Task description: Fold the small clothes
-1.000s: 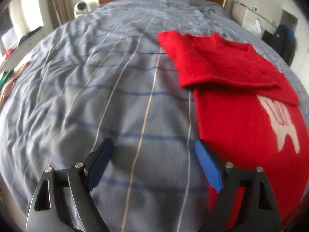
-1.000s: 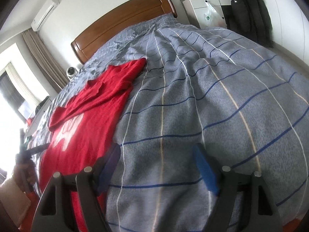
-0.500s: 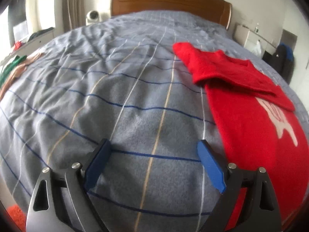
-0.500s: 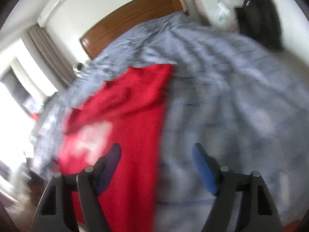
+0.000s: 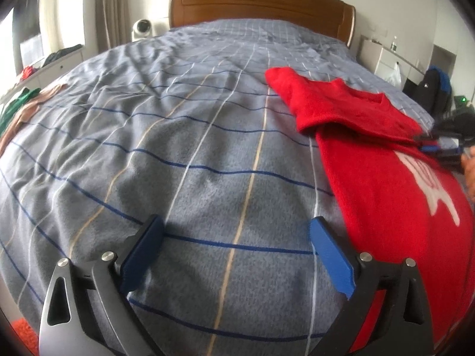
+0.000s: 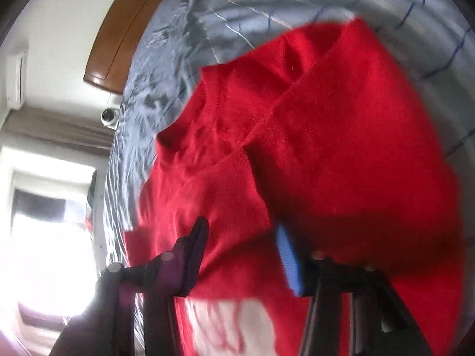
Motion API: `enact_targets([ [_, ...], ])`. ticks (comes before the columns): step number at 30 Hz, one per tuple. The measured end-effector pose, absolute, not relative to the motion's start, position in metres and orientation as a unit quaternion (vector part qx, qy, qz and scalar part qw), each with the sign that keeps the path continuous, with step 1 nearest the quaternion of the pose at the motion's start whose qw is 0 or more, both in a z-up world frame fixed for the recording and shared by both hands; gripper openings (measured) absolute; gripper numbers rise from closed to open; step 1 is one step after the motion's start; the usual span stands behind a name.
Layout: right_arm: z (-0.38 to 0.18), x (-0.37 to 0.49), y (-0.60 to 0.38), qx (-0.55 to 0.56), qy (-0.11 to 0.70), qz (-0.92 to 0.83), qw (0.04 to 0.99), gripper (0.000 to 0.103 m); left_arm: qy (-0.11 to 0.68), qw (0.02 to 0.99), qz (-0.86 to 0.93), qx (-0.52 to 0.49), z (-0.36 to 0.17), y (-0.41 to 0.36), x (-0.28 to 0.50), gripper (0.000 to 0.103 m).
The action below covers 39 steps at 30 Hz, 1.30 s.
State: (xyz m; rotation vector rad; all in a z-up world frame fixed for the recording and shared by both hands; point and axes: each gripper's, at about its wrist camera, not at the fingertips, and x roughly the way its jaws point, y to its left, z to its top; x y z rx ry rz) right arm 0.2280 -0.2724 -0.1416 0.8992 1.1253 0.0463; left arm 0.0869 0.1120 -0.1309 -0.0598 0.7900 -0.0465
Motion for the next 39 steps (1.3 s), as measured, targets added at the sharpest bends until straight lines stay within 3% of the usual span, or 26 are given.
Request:
enact_targets([
  [1, -0.137, 0.226, -0.272, 0.392, 0.510, 0.006, 0.766, 0.005, 0.385, 0.922, -0.023, -0.030, -0.131, 0.112, 0.087, 0.099],
  [6, -0.089, 0.193, -0.272, 0.307, 0.444, -0.043, 0.841, 0.005, 0.386, 0.922, -0.021, -0.033, -0.131, 0.111, 0.089, 0.101],
  [9, -0.100, 0.196, -0.270, 0.275, 0.486, -0.040, 0.828, 0.014, 0.385, 0.923, -0.017, -0.026, -0.132, 0.109, 0.090, 0.101],
  [11, -0.111, 0.190, -0.277, 0.292, 0.502, -0.026, 0.814, 0.047, 0.384, 0.923, -0.018, -0.025, -0.132, 0.109, 0.089, 0.101],
  [12, -0.111, 0.185, -0.282, 0.305, 0.493, -0.022, 0.815, 0.050, 0.384, 0.923, -0.018, -0.025, -0.132, 0.109, 0.089, 0.101],
  [17, -0.100, 0.151, -0.293, 0.286, 0.474, 0.010, 0.833, 0.052, 0.383, 0.923, -0.016, -0.023, -0.132, 0.109, 0.087, 0.101],
  [23, -0.078, 0.077, -0.307, 0.138, 0.442, 0.026, 0.886, 0.066, 0.383, 0.923, -0.015, -0.020, -0.132, 0.109, 0.087, 0.101],
  [28, -0.092, 0.026, -0.324, 0.033, 0.425, -0.015, 0.904, 0.068, 0.383, 0.924, -0.012, -0.015, -0.133, 0.107, 0.086, 0.101],
  [33, -0.115, 0.003, -0.343, 0.062, 0.416, -0.047, 0.906, 0.069, 0.381, 0.924, -0.010, -0.010, -0.133, 0.106, 0.088, 0.101],
  [39, -0.124, 0.003, -0.355, 0.101, 0.412, -0.062, 0.903, 0.081, 0.381, 0.925, -0.008, -0.006, -0.134, 0.105, 0.088, 0.102],
])
